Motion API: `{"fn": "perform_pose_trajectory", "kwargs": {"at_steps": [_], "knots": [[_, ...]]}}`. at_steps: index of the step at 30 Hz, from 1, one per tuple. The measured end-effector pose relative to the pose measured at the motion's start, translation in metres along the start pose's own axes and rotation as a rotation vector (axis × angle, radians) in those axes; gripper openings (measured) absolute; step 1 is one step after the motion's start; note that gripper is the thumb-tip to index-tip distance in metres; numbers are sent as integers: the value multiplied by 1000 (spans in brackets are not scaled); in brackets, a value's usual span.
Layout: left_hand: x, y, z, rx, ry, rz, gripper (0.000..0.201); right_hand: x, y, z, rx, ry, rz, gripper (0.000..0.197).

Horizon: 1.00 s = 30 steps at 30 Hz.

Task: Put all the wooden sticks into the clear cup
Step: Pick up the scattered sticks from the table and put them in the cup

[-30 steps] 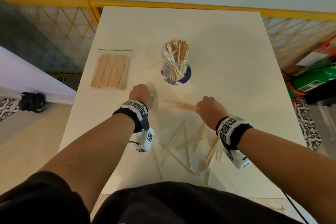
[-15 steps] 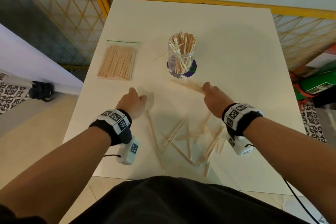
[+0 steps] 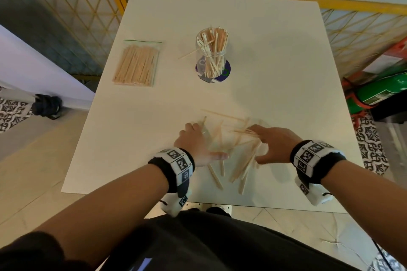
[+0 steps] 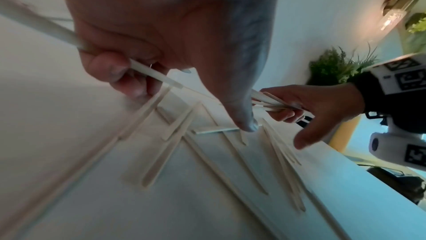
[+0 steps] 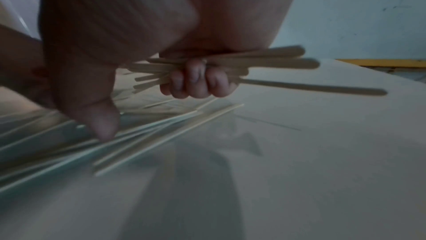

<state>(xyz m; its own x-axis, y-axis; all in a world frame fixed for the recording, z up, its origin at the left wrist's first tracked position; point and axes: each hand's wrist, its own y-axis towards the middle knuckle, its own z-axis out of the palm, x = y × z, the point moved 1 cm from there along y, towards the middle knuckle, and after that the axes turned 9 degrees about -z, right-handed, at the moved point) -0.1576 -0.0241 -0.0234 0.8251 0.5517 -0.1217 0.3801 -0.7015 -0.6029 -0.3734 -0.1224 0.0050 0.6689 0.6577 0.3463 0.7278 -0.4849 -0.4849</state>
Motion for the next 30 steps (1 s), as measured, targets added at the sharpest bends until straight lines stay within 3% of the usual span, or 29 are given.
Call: {"fn": "perform_pose_trajectory", "kwargs": {"at_steps": [2, 4, 8, 10, 18, 22, 30], "knots": [[-11, 1, 5, -52, 5, 31, 135, -4, -4, 5, 79, -26, -9, 100], [-20, -4, 1, -64, -53, 28, 116, -5, -2, 6, 143, -59, 5, 117], [-32, -7, -4, -40, -124, 79, 82, 1, 10, 1, 250, -105, 13, 123], [-35, -7, -6, -21, -164, 98, 66, 2, 13, -3, 260, -91, 18, 114], [-12, 7, -18, -28, -240, 194, 11, -7, 11, -6, 41, -95, 52, 45], [-2, 18, -24, -40, -88, 265, 10, -9, 15, -2, -40, -159, 49, 23], [11, 22, -15, -190, 292, 162, 35, -7, 10, 10, -79, -175, -16, 27]]}}
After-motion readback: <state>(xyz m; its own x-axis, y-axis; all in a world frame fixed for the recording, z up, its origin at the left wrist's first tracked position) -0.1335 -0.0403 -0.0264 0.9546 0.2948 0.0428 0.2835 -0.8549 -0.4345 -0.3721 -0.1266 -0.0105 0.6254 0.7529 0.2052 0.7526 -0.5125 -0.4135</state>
